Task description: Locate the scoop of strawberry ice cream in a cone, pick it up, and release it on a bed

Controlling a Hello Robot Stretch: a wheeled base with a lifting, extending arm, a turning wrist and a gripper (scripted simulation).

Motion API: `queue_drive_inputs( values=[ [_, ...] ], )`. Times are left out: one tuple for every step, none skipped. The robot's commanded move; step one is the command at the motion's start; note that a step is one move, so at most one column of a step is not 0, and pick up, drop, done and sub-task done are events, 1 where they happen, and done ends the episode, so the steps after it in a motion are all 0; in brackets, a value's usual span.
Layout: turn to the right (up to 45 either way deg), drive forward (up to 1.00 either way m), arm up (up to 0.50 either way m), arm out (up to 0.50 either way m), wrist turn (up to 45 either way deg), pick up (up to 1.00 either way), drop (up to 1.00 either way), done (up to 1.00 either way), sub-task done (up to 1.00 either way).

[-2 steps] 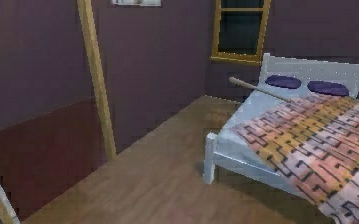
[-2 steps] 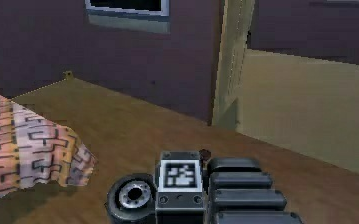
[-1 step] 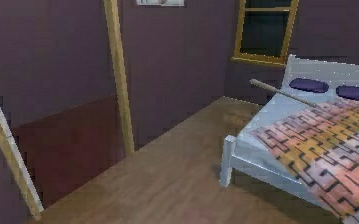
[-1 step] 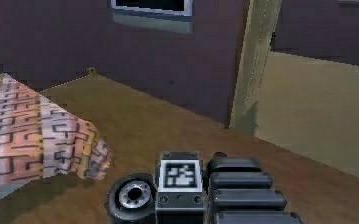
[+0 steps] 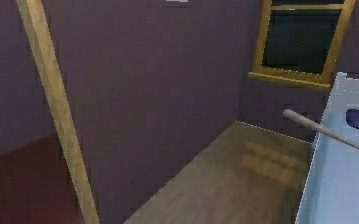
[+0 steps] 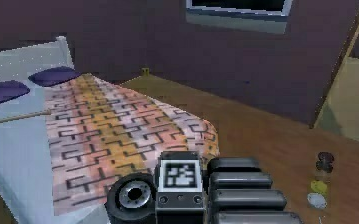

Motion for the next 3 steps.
queue_drive_inputs(
  values=[
    [-9.0, 0.0, 0.0, 0.0, 0.0, 0.0, 0.0, 0.0, 0.0],
    [0.0, 0.4, 0.0, 0.0, 0.0, 0.0, 0.0, 0.0, 0.0],
    [45.0, 0.0, 0.0, 0.0, 0.0, 0.0, 0.0, 0.0, 0.0]
  ],
)
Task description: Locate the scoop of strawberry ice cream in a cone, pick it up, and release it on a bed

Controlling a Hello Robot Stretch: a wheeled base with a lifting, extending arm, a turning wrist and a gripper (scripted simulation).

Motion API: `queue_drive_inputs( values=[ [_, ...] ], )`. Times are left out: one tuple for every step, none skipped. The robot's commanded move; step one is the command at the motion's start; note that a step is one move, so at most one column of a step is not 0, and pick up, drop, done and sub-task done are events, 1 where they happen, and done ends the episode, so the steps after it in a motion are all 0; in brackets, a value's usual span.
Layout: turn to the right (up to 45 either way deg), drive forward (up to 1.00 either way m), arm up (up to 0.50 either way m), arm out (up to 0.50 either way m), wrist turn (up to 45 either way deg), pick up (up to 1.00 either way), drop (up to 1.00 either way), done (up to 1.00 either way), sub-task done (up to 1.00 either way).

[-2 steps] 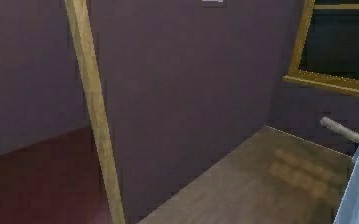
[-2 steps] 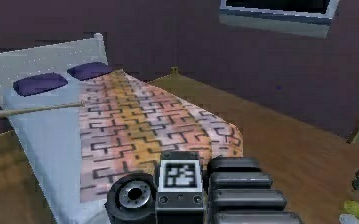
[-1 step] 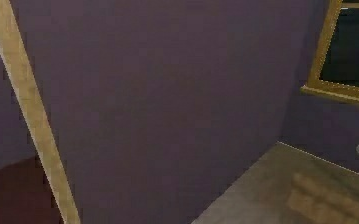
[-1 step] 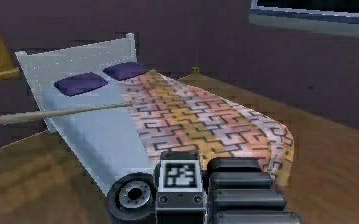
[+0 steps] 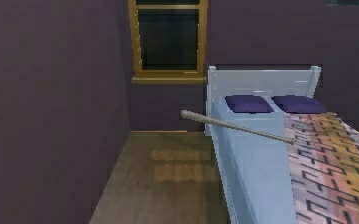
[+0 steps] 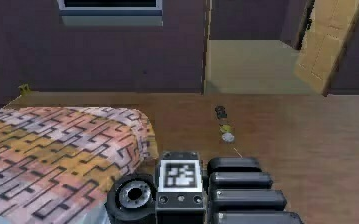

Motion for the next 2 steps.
queue_drive_inputs(
  values=[
    [0.0, 1.0, 0.0, 0.0, 0.0, 0.0, 0.0, 0.0, 0.0],
    [0.0, 0.3, 0.0, 0.0, 0.0, 0.0, 0.0, 0.0, 0.0]
  ],
)
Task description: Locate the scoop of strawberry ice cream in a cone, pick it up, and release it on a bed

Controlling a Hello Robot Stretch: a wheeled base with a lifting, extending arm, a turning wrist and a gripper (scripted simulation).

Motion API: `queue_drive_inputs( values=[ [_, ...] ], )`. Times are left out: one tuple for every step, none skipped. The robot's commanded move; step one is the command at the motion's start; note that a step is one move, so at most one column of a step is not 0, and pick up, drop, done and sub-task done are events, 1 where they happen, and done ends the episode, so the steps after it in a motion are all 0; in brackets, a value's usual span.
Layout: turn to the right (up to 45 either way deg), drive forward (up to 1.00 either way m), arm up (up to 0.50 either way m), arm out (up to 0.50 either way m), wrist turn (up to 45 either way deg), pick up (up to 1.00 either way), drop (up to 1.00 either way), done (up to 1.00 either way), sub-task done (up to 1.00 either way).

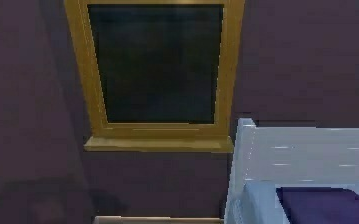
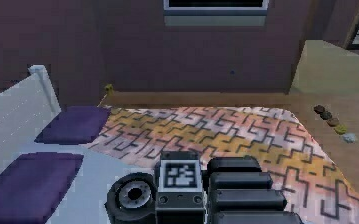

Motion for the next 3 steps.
queue_drive_inputs(
  values=[
    [45.0, 0.0, 0.0, 0.0, 0.0, 0.0, 0.0, 0.0, 0.0],
    [39.0, 0.0, 0.0, 0.0, 0.0, 0.0, 0.0, 0.0, 0.0],
    [-45.0, 0.0, 0.0, 0.0, 0.0, 0.0, 0.0, 0.0, 0.0]
  ],
)
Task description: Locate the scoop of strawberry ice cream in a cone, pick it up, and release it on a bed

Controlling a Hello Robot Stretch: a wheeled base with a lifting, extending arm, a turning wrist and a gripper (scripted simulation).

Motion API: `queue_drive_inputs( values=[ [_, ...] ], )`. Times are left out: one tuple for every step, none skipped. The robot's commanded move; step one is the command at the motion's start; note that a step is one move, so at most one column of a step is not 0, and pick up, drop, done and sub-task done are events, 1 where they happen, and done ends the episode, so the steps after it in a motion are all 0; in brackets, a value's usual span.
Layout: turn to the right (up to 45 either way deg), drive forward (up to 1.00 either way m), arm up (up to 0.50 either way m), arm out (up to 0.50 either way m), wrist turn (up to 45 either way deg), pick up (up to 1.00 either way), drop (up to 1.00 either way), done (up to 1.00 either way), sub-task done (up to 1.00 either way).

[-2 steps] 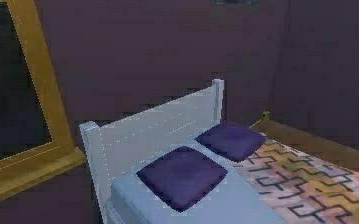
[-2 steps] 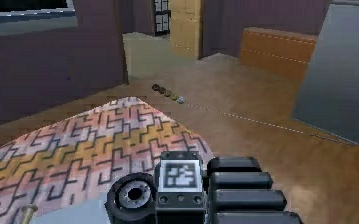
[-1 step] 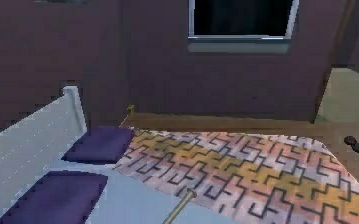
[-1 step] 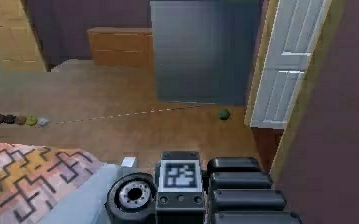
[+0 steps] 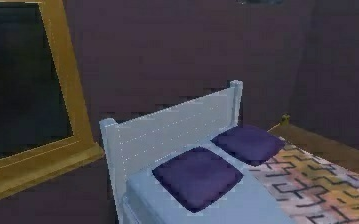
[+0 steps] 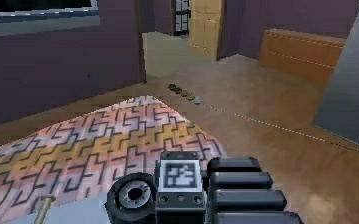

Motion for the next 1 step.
queue_drive_inputs(
  values=[
    [-24.0, 0.0, 0.0, 0.0, 0.0, 0.0, 0.0, 0.0, 0.0]
  ],
)
